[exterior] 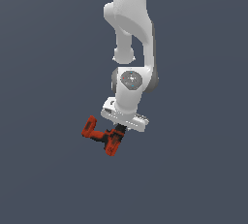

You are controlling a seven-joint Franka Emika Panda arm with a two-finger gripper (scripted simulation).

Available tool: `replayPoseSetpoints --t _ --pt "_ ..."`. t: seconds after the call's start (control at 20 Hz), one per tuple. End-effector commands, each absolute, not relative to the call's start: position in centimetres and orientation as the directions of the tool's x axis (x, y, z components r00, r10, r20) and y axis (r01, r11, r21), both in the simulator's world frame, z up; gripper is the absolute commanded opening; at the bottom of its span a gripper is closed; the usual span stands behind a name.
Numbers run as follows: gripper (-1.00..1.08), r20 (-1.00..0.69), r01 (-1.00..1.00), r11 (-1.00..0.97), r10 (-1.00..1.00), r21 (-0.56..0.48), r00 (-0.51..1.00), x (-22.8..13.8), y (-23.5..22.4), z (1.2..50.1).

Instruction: Pick up the object and move it to a goal position.

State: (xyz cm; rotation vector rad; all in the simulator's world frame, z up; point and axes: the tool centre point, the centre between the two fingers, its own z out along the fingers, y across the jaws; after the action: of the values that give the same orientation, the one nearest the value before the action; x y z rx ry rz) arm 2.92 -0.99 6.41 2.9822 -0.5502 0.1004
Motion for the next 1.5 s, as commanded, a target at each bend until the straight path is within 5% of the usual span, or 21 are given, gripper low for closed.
replayPoseSetpoints --t 0.0,1.45 --pt "-1.0 0.09 -0.359 -0.929 -0.351 0.091 0.932 2.4 -1.1 8.1" --pt "-1.0 0.09 -0.359 -0.929 -0.352 0.089 0.932 -10.2 -3.7 32.7"
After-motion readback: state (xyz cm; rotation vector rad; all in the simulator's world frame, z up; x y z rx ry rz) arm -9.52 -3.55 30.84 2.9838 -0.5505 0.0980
